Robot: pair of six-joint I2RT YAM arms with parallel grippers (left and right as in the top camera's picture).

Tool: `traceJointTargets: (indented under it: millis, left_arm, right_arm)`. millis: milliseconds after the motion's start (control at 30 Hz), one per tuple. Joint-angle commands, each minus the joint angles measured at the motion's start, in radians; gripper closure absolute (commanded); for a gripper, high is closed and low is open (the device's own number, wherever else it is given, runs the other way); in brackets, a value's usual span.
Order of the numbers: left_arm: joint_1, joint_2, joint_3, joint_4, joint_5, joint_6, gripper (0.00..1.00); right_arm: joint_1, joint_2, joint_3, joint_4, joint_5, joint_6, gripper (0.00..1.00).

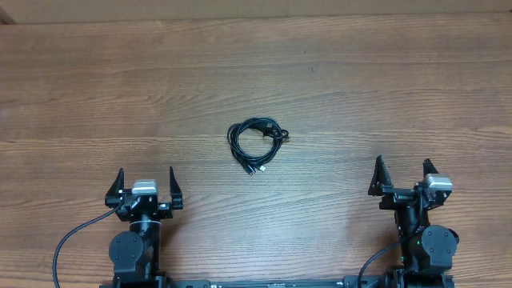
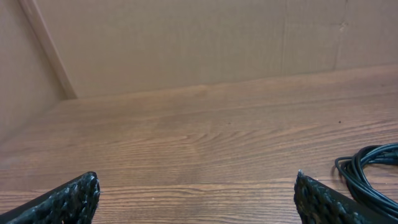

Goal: Untangle cables

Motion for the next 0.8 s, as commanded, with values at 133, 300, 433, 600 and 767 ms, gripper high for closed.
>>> traceJointTargets:
  millis: [133,300,433,600,767]
  left_arm:
    - [0.004,-0.01,-0.003,0.001,0.007,0.014,0.0]
    - [0.004,-0.01,-0.003,0.001,0.004,0.015,0.0]
    - [0.004,-0.01,-0.003,0.001,0.005,0.014,0.0]
    - [0.004,-0.01,-0.003,0.001,0.004,0.014,0.0]
    - [0.004,-0.01,-0.003,0.001,0.005,0.014,0.0]
  right_arm:
    - [-0.004,-0.01,-0.011,0.005,-0.006,-0.003,0.0]
    - [-0.004,-0.01,-0.011,0.005,-0.006,-0.003,0.0]
    - [-0.004,-0.01,-0.011,0.005,-0.006,-0.003,0.0]
    - [-0.004,-0.01,-0.011,0.005,-0.006,-0.003,0.0]
    - [-0.004,-0.01,-0.011,0.005,-0.006,-0.003,0.0]
